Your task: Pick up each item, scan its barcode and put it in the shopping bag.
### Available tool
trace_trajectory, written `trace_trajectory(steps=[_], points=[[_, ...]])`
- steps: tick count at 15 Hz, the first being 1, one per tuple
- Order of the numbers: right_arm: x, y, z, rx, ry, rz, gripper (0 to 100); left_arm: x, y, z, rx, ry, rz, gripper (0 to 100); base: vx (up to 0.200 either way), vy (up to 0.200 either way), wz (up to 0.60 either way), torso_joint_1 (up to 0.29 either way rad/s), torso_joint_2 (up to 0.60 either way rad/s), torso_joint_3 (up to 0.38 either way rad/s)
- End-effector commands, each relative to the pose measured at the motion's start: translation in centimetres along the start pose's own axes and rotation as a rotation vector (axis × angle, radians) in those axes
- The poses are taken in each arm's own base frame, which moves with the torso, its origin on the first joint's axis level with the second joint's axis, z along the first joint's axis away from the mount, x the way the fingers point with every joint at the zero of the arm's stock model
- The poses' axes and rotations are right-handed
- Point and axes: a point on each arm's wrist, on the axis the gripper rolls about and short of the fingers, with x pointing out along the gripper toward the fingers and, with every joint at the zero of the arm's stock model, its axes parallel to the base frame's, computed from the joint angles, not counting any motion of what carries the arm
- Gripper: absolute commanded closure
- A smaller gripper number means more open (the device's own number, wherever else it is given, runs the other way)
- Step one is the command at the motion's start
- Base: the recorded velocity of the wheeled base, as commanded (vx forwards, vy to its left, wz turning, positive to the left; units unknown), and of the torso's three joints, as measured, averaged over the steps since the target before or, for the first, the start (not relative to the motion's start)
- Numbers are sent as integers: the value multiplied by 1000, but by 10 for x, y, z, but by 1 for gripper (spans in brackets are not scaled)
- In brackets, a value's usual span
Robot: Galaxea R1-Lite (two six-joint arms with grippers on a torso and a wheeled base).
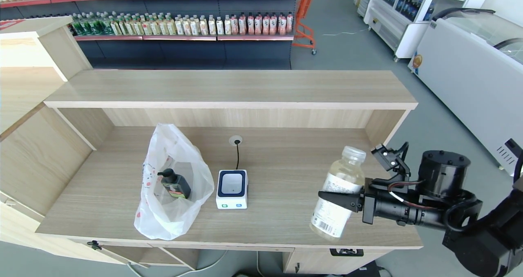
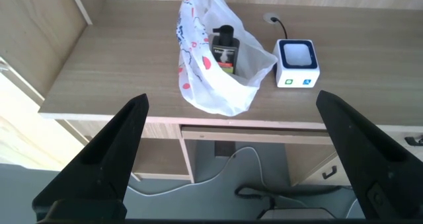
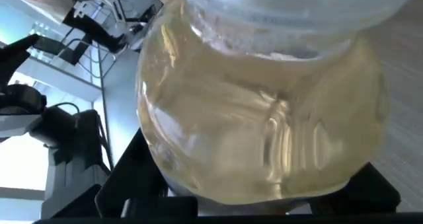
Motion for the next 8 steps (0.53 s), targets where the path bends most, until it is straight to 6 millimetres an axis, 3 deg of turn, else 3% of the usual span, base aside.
trace_trajectory(steps=[1, 8], points=[[2, 25, 11, -45, -20, 76, 100, 0, 0, 0, -1, -1, 0, 0, 0, 0, 0, 0, 0, 0], [22, 70, 18, 46, -15, 213, 100, 0, 0, 0, 1, -1, 0, 0, 0, 0, 0, 0, 0, 0]])
